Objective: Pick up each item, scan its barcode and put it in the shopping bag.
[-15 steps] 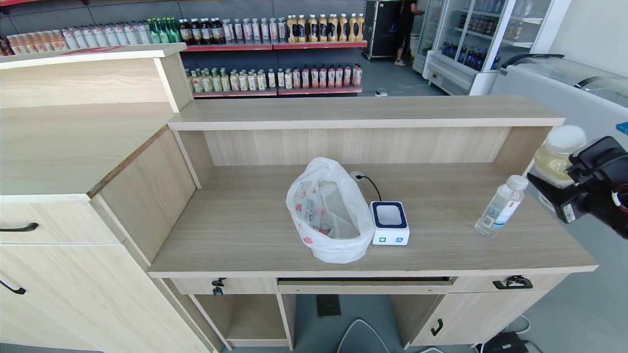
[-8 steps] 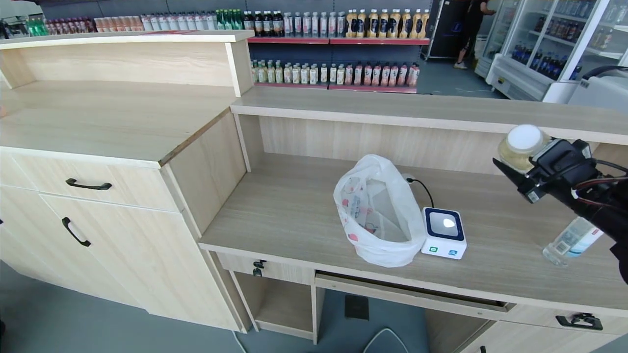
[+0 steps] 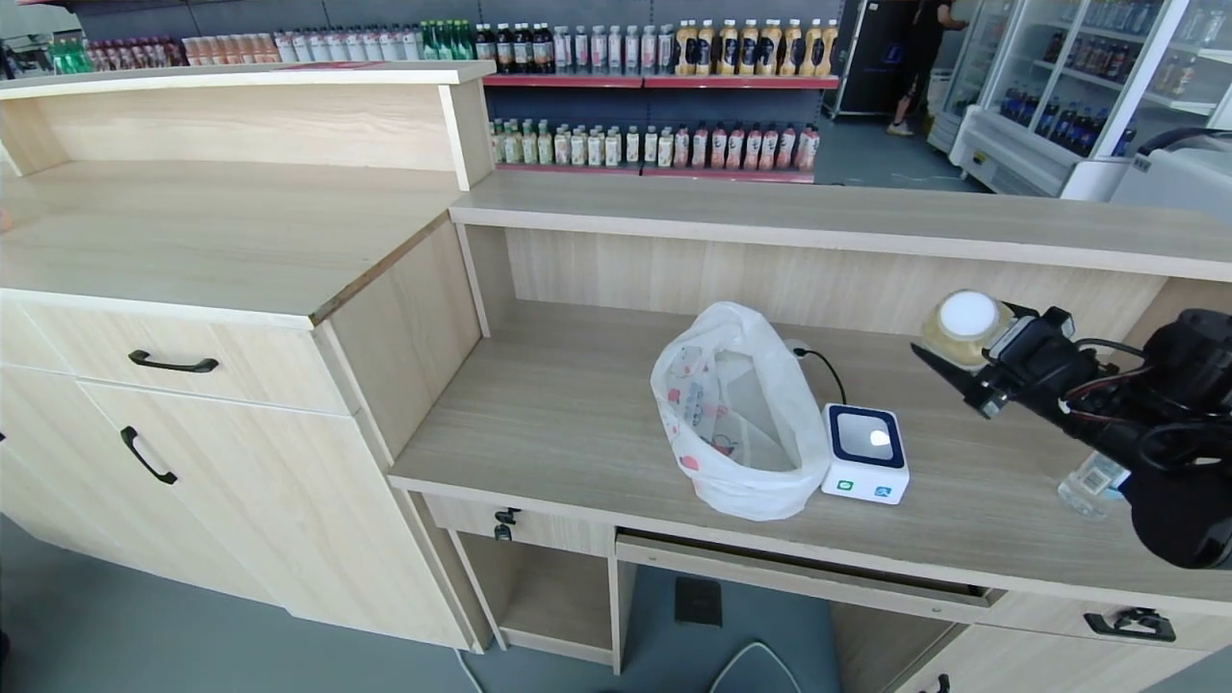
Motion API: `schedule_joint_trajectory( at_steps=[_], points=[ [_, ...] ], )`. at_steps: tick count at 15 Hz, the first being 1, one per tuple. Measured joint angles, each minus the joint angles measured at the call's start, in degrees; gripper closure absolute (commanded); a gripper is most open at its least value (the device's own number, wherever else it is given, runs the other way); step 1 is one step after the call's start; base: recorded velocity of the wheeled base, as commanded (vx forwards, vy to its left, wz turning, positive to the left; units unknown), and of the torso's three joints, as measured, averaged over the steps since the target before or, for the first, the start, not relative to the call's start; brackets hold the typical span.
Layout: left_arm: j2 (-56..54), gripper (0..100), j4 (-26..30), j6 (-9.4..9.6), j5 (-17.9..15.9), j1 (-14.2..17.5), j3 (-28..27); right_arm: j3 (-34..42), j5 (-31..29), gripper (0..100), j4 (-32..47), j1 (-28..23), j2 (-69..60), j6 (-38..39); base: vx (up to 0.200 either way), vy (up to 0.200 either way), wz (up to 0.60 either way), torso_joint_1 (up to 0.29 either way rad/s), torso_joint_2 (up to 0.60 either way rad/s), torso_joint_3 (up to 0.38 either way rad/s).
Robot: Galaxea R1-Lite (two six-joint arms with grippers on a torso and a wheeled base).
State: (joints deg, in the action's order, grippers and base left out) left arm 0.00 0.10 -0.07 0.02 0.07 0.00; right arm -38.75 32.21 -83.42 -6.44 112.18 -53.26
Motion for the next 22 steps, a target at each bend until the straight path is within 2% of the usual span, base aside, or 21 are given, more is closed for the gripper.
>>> schedule_joint_trajectory(
  at_steps=[6,22],
  points=[
    [0.0,0,0.0,0.00,0.0,0.0,0.0,-2.0,4.1,100,-6.5,0.0,8.4,-1.4,0.000,0.000,0.00,0.000,0.00,0.000],
    [0.0,0,0.0,0.00,0.0,0.0,0.0,-10.1,7.7,100,-6.5,1.4,17.9,-1.0,0.000,0.000,0.00,0.000,0.00,0.000]
  ],
)
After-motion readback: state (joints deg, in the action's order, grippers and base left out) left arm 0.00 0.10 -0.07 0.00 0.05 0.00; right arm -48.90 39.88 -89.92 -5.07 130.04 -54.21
